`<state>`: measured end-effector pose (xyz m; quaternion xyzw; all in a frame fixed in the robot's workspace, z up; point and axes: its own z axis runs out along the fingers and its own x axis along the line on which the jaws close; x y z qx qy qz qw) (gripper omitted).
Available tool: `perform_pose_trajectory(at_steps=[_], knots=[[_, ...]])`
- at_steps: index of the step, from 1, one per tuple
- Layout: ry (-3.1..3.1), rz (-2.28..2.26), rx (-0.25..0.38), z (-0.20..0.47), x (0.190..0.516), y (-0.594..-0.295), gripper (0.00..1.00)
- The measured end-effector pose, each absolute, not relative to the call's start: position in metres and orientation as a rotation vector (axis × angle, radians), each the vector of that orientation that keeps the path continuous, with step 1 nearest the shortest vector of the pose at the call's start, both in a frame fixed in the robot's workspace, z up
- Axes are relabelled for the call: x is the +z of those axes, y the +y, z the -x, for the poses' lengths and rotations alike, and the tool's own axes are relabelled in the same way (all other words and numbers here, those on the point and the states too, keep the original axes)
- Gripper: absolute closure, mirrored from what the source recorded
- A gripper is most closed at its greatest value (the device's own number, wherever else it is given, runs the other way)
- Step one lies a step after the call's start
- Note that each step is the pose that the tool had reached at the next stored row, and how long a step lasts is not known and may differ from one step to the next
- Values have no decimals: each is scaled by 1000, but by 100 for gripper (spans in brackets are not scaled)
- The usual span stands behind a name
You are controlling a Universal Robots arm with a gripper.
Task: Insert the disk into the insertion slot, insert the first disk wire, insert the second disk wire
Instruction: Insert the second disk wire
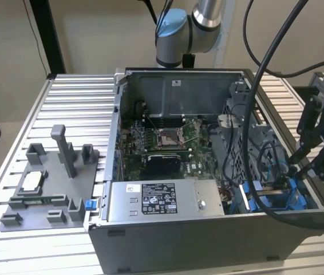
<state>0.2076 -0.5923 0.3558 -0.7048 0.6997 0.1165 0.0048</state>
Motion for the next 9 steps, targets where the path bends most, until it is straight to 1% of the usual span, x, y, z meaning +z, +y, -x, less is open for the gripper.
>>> perform_pose_trajectory(at_steps=[9], knots=[[2192, 2208, 396, -208, 354, -592, 0]])
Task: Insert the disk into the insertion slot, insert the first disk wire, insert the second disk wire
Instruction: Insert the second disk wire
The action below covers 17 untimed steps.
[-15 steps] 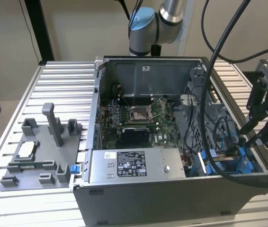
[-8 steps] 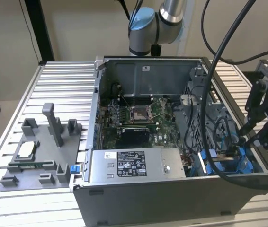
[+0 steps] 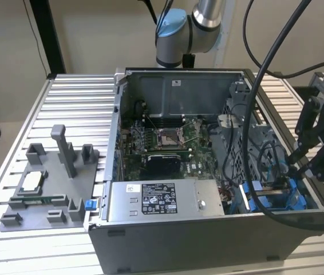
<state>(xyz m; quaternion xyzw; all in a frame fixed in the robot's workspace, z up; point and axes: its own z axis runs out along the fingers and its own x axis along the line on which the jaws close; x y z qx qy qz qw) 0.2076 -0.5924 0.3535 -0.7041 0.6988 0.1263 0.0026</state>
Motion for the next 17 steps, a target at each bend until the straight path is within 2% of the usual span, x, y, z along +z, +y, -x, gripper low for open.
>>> perform_pose_trajectory(at_steps=[13, 14, 17], knots=[[2190, 2207, 402, -208, 353, -592, 0], [2190, 2207, 402, -208, 353, -592, 100], [2190, 2207, 402, -208, 353, -592, 100]])
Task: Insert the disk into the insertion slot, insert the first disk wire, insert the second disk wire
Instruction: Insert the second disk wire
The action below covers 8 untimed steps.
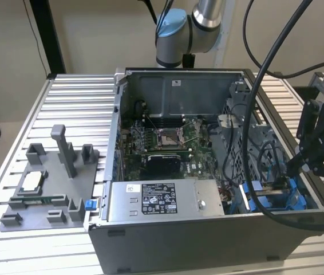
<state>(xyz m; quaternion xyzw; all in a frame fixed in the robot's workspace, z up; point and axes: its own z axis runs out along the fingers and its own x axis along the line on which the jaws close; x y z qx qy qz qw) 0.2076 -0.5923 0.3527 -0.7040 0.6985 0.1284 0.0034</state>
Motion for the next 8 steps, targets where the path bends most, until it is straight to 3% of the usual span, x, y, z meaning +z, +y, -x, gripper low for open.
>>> perform_pose_trajectory(at_steps=[8], knots=[[2190, 2207, 403, -208, 353, -592, 100]])
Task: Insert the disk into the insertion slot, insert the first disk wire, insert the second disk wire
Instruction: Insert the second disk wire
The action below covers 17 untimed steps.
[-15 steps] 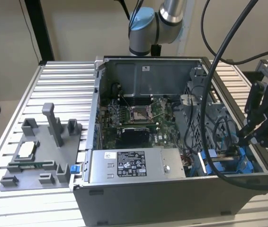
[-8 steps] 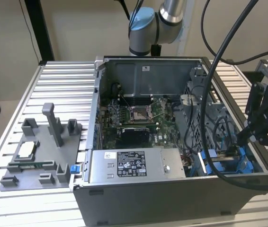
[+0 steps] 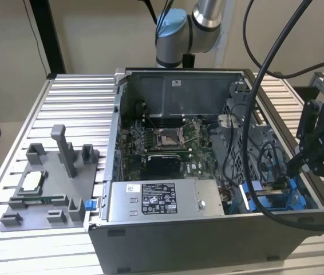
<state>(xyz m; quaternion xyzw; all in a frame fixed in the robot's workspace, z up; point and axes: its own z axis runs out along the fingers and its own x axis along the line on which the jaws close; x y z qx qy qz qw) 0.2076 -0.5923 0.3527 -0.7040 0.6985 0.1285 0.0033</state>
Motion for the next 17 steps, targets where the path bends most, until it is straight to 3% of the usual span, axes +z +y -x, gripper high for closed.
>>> perform_pose_trajectory(at_steps=[3, 4, 17], knots=[[2190, 2207, 403, -208, 353, -592, 100], [2190, 2207, 403, -208, 353, -592, 0], [2183, 2202, 413, -208, 352, -592, 0]])
